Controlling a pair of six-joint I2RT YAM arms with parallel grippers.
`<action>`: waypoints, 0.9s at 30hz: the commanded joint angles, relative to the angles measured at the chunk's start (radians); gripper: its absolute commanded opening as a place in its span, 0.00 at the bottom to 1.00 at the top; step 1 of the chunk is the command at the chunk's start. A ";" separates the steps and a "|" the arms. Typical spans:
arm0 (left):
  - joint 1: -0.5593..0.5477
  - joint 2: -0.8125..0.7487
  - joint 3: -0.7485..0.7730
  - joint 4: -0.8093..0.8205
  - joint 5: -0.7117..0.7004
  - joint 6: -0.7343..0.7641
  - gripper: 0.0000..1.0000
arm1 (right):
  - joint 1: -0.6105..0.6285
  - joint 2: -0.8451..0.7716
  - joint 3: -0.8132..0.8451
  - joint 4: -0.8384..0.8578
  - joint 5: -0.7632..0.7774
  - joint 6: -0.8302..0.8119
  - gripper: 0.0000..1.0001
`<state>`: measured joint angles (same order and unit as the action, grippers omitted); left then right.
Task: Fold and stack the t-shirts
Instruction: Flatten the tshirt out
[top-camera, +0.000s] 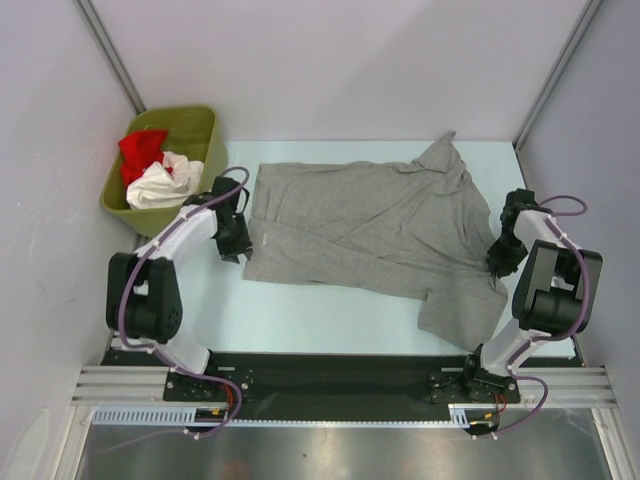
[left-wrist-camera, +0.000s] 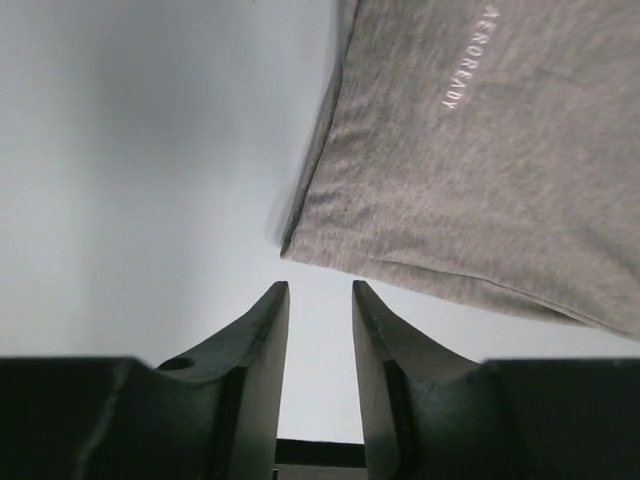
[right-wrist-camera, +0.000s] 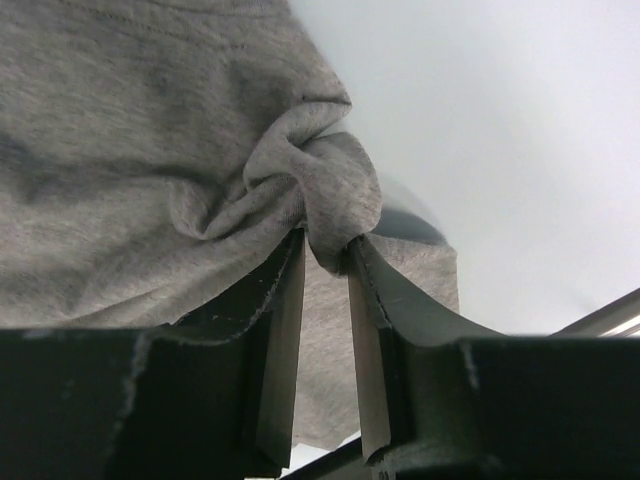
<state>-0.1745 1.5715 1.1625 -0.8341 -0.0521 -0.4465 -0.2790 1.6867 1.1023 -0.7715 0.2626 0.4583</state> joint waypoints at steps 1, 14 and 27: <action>-0.003 0.076 -0.014 0.033 0.054 -0.035 0.38 | -0.003 -0.045 -0.025 0.021 -0.013 -0.003 0.29; -0.003 0.174 -0.037 0.070 0.014 -0.035 0.36 | -0.055 -0.082 -0.056 0.035 -0.034 -0.027 0.30; -0.008 0.151 -0.038 0.066 -0.014 -0.043 0.20 | -0.063 -0.059 -0.051 0.046 -0.048 -0.036 0.31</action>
<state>-0.1749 1.7706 1.1217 -0.7750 -0.0452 -0.4732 -0.3363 1.6367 1.0447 -0.7368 0.2184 0.4328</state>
